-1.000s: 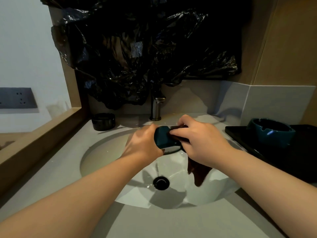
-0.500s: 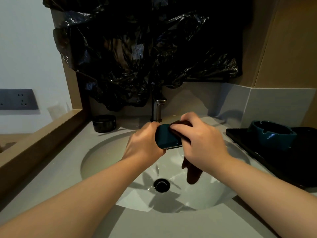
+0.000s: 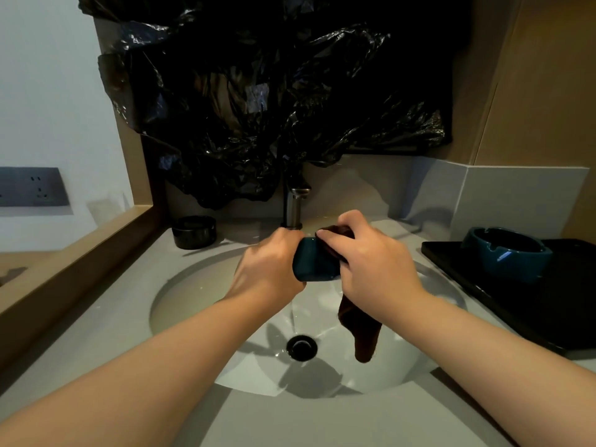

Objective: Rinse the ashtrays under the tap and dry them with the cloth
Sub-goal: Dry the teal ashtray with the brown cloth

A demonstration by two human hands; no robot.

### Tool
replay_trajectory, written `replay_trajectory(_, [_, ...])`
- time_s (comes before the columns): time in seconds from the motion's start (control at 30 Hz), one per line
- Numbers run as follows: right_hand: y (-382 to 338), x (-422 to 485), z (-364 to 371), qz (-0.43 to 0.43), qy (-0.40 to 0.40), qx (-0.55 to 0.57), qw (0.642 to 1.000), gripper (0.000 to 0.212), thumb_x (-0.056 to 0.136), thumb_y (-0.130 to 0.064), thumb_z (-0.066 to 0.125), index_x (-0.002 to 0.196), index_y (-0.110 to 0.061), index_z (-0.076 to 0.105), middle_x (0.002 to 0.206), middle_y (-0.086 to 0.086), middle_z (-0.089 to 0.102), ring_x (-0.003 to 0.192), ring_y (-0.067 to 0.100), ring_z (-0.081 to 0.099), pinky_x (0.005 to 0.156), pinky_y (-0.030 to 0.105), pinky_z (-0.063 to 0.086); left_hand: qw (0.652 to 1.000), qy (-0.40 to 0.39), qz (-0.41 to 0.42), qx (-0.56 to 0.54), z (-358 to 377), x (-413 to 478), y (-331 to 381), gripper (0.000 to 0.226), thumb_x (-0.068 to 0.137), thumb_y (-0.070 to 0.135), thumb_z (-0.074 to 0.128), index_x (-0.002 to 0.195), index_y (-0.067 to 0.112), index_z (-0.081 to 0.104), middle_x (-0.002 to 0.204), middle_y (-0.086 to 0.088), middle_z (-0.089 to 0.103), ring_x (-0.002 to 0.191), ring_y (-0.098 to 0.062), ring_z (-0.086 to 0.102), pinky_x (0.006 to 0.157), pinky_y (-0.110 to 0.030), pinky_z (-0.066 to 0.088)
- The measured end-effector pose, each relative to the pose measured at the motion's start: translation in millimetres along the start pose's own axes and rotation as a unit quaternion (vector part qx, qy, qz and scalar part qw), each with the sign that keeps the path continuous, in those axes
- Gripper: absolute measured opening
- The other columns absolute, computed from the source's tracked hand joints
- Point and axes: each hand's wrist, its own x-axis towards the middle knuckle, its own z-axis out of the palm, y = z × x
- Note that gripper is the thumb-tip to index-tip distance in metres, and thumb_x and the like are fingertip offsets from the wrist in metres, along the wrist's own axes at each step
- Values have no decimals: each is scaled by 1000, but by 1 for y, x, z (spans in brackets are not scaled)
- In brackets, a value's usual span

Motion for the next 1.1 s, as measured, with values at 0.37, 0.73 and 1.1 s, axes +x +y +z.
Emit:
replay_trajectory(0.37, [12,-6,-5,-50,6,21,998,48,67,-1,72,113,-15,69,106,7,61,72,23,61,48,30,52,988,41,-108,-107,-2,4,-3,46,73,31,76,113,29,53,100,9,58,93,-13,56,77,-26,47])
replay_trajectory(0.73, [7,-8,-3,-79,47,3,996,40,73,-3,60,112,-9,67,109,10,61,78,26,61,52,34,53,981,10,-119,-152,3,3,1,50,69,38,79,110,32,51,96,14,57,92,-11,55,73,-23,44])
replay_trajectory(1.1, [15,-2,-6,193,31,150,969,32,91,-9,51,118,-17,65,105,-8,48,88,19,55,80,32,51,986,21,-61,-151,4,0,-1,50,71,30,80,109,35,49,93,18,52,92,-7,52,69,-15,39])
